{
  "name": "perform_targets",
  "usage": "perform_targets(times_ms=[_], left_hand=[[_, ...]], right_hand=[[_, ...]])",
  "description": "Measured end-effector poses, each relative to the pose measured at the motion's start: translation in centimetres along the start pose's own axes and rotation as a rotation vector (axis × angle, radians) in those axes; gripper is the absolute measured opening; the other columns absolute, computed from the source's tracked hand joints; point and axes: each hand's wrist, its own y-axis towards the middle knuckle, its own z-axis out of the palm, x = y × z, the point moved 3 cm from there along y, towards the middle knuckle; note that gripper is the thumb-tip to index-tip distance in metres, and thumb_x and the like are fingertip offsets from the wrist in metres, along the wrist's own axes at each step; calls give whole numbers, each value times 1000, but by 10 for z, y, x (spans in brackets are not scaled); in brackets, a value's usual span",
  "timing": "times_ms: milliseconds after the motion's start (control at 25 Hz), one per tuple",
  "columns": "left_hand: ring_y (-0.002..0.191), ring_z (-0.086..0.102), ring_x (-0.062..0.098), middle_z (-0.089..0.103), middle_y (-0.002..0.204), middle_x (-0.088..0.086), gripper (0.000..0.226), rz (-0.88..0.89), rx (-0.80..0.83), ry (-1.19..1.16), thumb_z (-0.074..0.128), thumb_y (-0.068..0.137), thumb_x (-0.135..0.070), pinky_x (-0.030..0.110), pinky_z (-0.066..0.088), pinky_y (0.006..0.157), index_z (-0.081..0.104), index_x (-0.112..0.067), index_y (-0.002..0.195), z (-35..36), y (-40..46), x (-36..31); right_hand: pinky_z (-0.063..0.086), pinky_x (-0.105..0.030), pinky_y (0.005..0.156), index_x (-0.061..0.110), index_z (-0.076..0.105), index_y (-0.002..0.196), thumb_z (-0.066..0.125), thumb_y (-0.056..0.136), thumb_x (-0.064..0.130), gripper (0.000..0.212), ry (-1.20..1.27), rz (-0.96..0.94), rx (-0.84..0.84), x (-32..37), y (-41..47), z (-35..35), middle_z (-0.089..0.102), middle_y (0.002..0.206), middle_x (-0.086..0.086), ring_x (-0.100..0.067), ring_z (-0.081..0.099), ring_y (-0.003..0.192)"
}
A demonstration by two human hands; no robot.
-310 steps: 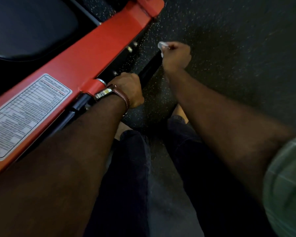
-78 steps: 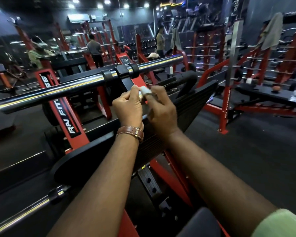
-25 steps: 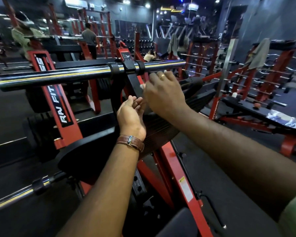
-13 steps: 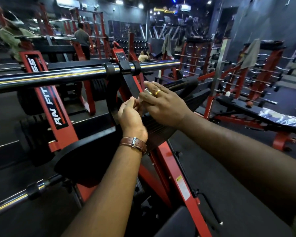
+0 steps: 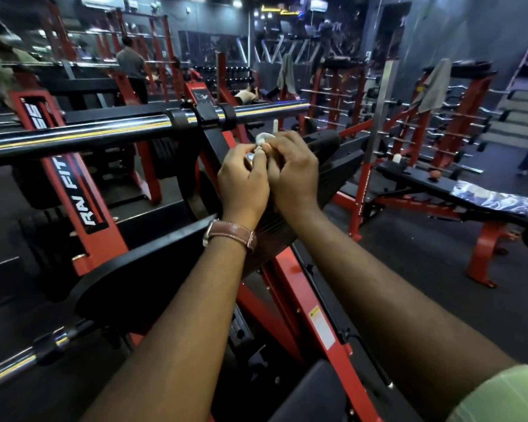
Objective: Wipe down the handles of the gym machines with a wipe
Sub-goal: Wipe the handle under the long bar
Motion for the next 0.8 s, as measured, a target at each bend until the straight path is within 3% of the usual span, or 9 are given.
perform_targets(times_ms=[120,240,320,440,520,640,720,800], left_hand=[[68,58,19,61,71,-1,27,113,96,173,46,97,-25,30,42,60,65,-10,86,1,8,-2],[56,47,16,46,57,-7,37,118,138,299,41,100,-20,31,34,55,46,-19,63,-2,12,-6],[61,51,25,47,60,0,42,110,159,436,38,100,-24,36,38,57,41,-17,59,-4,16,-13],[84,58,38,61,88,15,39,22,223,683,36,102,-36,37,39,66,54,-10,78,-4,25,-22],[93,60,43,63,102,20,39,55,268,831,35,102,-35,39,43,71,60,-7,95,-4,28,-27],[89,61,45,64,97,20,47,377,336,1015,30,106,-42,43,48,68,60,-7,96,-5,24,-35],[86,62,42,59,88,13,51,506,444,1159,32,102,-55,39,39,61,54,-9,96,-3,25,-40],[86,64,38,57,87,5,48,577,519,1309,40,100,-57,35,35,58,50,-11,102,4,29,-44]], right_hand=[[52,-21,82,4,75,101,58,78,-5,30,-31,-55,48,-18,12,-12,70,98,-9,-16,65,89],[52,-29,86,10,78,94,60,83,1,23,-142,277,-17,-62,45,-31,73,95,-6,-21,68,91],[53,-30,87,10,78,93,61,82,1,23,-105,192,42,-42,39,-19,73,96,-4,-20,68,93],[53,-26,87,4,76,101,60,68,-9,39,37,-133,234,-18,14,-10,73,100,-7,-19,67,93],[55,-35,84,5,77,96,61,66,-6,35,-20,-50,144,-46,34,-23,73,96,-10,-24,67,89],[55,-32,78,8,77,90,58,69,4,29,-77,328,-28,-93,56,-39,73,91,-7,-27,68,86],[54,-30,82,9,77,94,60,67,-1,34,-43,265,-70,-77,42,-29,74,96,-5,-23,68,91],[54,-24,88,5,76,101,58,66,-11,43,104,67,13,-45,14,-15,73,105,-6,-17,68,96]])
